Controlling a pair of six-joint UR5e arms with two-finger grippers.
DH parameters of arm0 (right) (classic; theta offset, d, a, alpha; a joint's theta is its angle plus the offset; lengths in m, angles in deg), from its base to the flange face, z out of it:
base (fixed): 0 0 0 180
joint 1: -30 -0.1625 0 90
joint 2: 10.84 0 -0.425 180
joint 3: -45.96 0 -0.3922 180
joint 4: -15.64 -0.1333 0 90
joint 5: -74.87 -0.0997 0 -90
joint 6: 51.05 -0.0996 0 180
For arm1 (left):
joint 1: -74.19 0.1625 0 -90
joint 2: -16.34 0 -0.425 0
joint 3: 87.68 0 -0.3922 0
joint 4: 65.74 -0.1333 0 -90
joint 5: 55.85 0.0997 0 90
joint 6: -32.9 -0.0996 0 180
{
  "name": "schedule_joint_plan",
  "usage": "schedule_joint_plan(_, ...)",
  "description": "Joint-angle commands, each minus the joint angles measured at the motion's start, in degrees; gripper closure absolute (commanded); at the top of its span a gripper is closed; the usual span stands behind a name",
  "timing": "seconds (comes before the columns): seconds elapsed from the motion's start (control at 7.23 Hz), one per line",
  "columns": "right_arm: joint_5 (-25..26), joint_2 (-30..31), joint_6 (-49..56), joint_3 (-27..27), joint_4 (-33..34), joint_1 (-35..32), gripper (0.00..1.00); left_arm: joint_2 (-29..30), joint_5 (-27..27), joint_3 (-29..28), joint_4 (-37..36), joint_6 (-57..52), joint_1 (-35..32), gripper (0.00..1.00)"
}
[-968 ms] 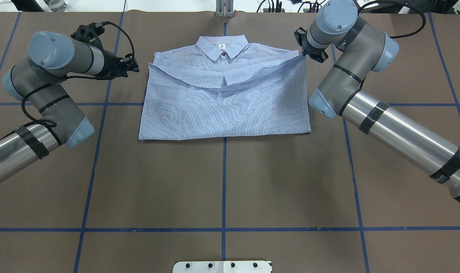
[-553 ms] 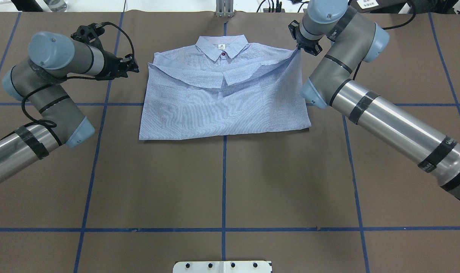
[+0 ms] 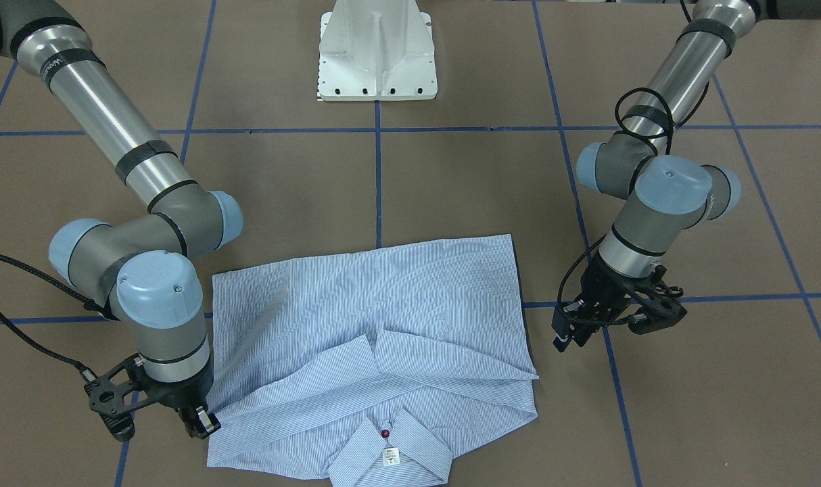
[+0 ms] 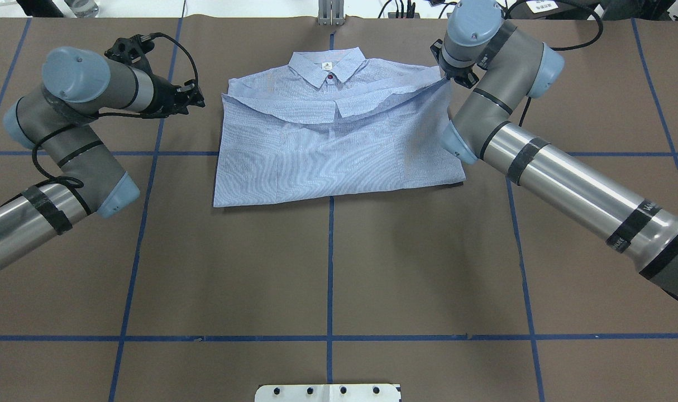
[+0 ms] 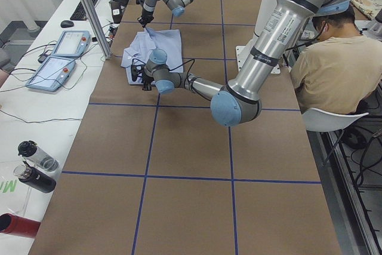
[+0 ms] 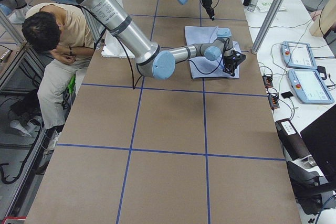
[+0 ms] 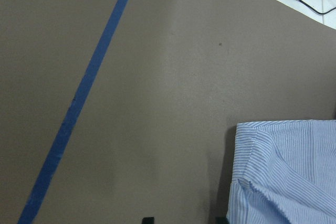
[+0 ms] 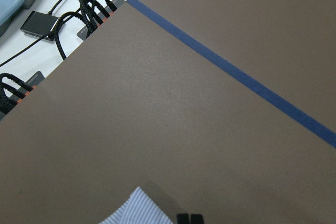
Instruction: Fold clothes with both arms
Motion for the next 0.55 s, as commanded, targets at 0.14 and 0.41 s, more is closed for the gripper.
schedule_joint_plan(0.14,0.7,-2.1,-0.6,-0.8,0.0,0.4,0.7,-0.1,0.0,0.0,0.0,0.0,0.0,0.5)
schedule_joint_plan(0.41,0.2,-1.6,-3.6,2.7,0.1,0.1,0.28,-0.1,0.0,0.1,-0.1,0.0,0.0,0.5)
